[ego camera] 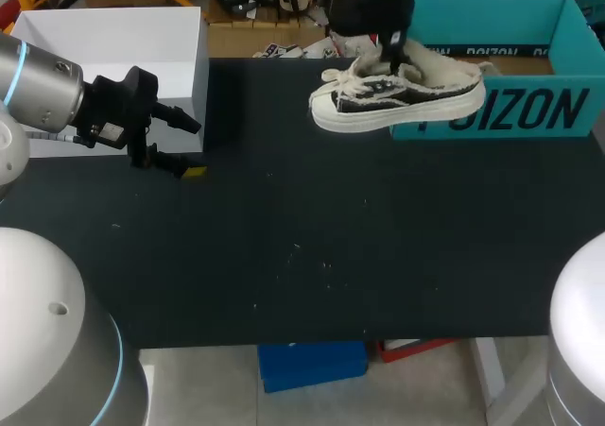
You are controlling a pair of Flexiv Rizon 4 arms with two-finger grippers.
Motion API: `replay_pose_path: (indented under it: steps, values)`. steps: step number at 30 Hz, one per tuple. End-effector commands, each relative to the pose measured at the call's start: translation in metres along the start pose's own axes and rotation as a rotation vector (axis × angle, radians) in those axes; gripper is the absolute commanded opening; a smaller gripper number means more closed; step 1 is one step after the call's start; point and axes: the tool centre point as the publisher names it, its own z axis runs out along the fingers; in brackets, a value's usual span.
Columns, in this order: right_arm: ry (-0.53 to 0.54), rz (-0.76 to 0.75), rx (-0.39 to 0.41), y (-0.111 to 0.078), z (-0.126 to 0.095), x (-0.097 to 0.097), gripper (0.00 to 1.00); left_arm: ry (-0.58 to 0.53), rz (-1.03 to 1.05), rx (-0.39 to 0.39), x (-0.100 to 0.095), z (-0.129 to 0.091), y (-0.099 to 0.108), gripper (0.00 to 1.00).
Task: Take the shoe out of the shoebox, open the shoe tongue, remove and reinsert the insole, then place the shoe into the shoebox
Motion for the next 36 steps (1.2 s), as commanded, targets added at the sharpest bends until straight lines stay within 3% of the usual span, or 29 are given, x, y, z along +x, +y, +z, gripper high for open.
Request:
replay_pose_path:
  steps: [1, 13, 23, 36]
  values:
    - [-0.018, -0.030, -0.034, -0.030, 0.010, -0.020, 0.00, 0.001, -0.001, -0.005, 0.000, 0.000, 0.000, 1.00]
    - [-0.108, -0.171, -0.047, -0.078, 0.031, -0.107, 0.00, 0.001, -0.001, -0.005, 0.000, 0.000, 0.000, 1.00]
    - [-0.161, -0.207, -0.084, -0.089, 0.031, -0.174, 0.00, 0.001, -0.001, -0.005, 0.000, 0.000, 0.000, 1.00]
    - [-0.161, -0.207, -0.084, -0.089, 0.031, -0.174, 0.00, 0.001, -0.001, -0.005, 0.000, 0.000, 0.000, 1.00]
